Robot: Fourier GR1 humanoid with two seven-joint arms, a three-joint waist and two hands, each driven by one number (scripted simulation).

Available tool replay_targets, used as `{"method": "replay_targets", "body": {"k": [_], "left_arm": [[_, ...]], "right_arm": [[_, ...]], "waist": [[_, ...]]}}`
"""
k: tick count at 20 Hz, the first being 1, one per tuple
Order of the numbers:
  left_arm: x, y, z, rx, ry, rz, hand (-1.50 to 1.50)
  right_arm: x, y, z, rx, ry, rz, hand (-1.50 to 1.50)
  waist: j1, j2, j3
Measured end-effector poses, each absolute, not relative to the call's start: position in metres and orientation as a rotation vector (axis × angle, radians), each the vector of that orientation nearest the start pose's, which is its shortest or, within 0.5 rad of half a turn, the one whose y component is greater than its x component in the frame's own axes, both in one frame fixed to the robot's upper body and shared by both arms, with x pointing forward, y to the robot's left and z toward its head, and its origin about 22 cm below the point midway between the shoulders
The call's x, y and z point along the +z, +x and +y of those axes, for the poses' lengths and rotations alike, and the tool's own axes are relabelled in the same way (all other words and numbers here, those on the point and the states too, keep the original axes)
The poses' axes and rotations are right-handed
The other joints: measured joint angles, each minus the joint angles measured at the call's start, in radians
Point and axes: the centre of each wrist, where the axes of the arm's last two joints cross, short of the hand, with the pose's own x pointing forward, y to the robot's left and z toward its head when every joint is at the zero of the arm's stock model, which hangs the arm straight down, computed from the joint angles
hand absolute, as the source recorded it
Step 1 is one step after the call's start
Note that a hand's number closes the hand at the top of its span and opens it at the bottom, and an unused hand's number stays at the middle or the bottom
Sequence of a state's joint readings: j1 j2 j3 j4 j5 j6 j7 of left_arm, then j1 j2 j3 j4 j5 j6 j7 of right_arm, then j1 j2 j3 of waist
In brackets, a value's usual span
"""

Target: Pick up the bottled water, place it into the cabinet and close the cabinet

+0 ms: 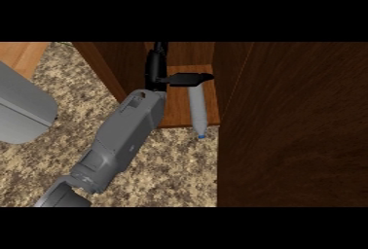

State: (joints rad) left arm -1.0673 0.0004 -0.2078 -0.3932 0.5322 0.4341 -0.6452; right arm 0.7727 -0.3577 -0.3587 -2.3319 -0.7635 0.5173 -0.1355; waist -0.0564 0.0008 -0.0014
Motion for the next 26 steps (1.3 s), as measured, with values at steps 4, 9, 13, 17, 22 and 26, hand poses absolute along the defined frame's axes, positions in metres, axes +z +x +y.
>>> {"method": "replay_targets", "body": {"k": [4,9,13,17,22,26], "left_arm": [[0.04,0.411,0.078,0.058,-0.057,-1.904,-1.5],[0.024,0.38,0.069,0.053,-0.143,-1.88,-1.5],[0.008,0.345,0.063,0.068,-0.204,-1.861,-1.5],[0.002,0.311,0.06,0.091,-0.25,-1.858,-1.5],[-0.013,0.265,0.062,0.091,-0.328,-1.831,1.5],[-0.013,0.233,0.079,0.059,-0.375,-1.818,1.5]], "right_arm": [[0.126,0.054,-0.349,0.095,0.264,-1.876,-1.5],[0.124,0.051,-0.348,0.075,0.261,-1.868,-1.5],[0.124,0.049,-0.348,0.062,0.246,-1.868,-1.5],[0.123,0.05,-0.346,0.048,0.252,-1.868,-1.5],[0.126,0.055,-0.346,0.068,0.256,-1.872,1.5],[0.129,0.058,-0.347,0.126,0.283,-1.85,1.5]], "waist": [[0.019,-0.005,0.0],[0.036,-0.01,0.0],[0.054,-0.013,0.0],[0.064,-0.013,0.0],[0.064,-0.009,0.0],[0.065,-0.009,0.0]]}}
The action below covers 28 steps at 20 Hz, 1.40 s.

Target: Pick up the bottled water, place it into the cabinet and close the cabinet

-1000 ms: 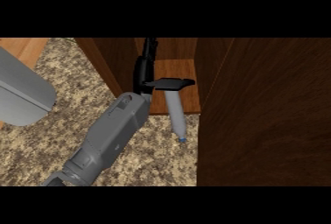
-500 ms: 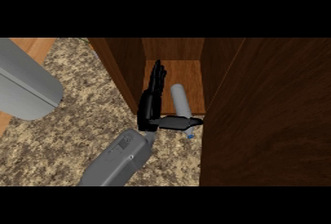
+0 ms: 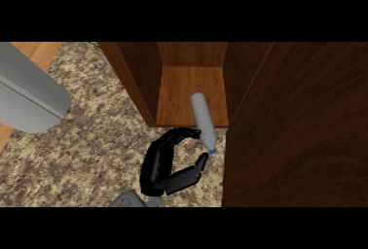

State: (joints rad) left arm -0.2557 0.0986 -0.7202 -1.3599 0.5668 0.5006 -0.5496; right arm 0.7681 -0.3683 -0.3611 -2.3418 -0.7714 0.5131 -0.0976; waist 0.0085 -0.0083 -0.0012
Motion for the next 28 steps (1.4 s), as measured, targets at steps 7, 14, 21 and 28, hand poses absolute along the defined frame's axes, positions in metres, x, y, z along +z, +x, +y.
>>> {"method": "replay_targets", "body": {"k": [7,14,21,28], "left_arm": [[-0.01,0.191,0.133,0.014,-0.375,-1.814,1.5],[0.001,0.177,0.185,-0.007,-0.325,-1.829,1.5],[0.017,0.169,0.238,0.015,-0.302,-1.852,-1.5],[0.034,0.159,0.275,0.044,-0.272,-1.879,-1.5]], "right_arm": [[0.125,0.057,-0.343,0.191,0.379,-1.794,1.5],[0.123,0.058,-0.336,0.325,0.532,-1.697,1.5],[0.118,0.059,-0.326,0.352,0.641,-1.711,1.5],[0.115,0.066,-0.312,0.398,0.748,-1.681,1.5]], "waist": [[-0.005,0.0,0.0],[-0.01,-0.001,-0.002],[-0.016,-0.006,-0.004],[-0.002,-0.009,-0.008]]}}
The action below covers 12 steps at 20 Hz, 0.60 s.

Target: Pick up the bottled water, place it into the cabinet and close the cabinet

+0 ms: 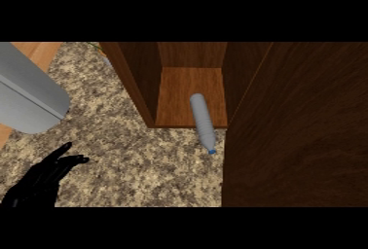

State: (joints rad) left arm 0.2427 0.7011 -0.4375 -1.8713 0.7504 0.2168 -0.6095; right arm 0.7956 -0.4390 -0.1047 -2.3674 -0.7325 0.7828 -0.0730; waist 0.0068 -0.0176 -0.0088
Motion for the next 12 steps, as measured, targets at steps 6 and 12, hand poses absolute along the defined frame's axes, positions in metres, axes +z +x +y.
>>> {"method": "replay_targets", "body": {"k": [6,12], "left_arm": [[0.052,0.154,0.298,0.047,-0.245,-1.888,-1.5],[0.059,0.146,0.314,0.057,-0.251,-1.875,-1.5]], "right_arm": [[0.113,0.077,-0.298,0.464,0.841,-1.647,1.5],[0.115,0.093,-0.281,0.553,0.92,-1.612,1.5]], "waist": [[0.012,-0.007,-0.003],[0.025,-0.011,-0.009]]}}
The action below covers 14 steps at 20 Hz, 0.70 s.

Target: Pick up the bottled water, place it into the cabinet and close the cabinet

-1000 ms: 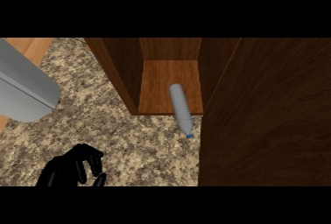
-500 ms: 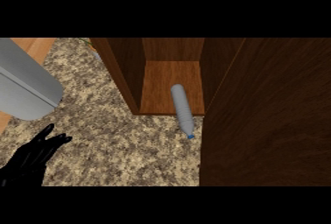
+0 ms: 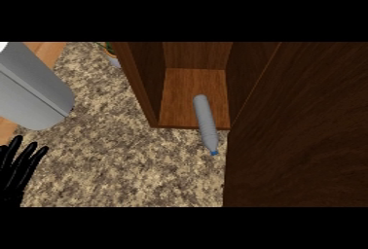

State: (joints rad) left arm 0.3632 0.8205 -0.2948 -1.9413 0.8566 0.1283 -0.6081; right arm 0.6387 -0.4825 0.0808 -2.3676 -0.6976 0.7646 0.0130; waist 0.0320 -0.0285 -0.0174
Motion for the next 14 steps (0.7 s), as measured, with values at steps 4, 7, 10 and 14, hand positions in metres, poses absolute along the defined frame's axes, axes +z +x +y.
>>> {"method": "replay_targets", "body": {"k": [4,7,10,14], "left_arm": [[0.062,0.143,0.325,0.058,-0.249,-1.869,-1.5],[0.064,0.14,0.333,0.058,-0.245,-1.857,-1.5],[0.067,0.137,0.34,0.051,-0.237,-1.855,-1.5],[0.068,0.133,0.35,0.045,-0.234,-1.845,-1.5]], "right_arm": [[0.119,0.105,-0.27,0.634,0.952,-1.595,1.5],[0.121,0.113,-0.26,0.68,0.97,-1.573,1.5],[0.123,0.119,-0.249,0.694,0.984,-1.562,1.5],[0.126,0.127,-0.232,0.707,1.0,-1.545,1.5]], "waist": [[0.01,-0.003,-0.003],[0.013,-0.006,-0.006],[0.016,-0.009,-0.006],[0.025,-0.009,-0.008]]}}
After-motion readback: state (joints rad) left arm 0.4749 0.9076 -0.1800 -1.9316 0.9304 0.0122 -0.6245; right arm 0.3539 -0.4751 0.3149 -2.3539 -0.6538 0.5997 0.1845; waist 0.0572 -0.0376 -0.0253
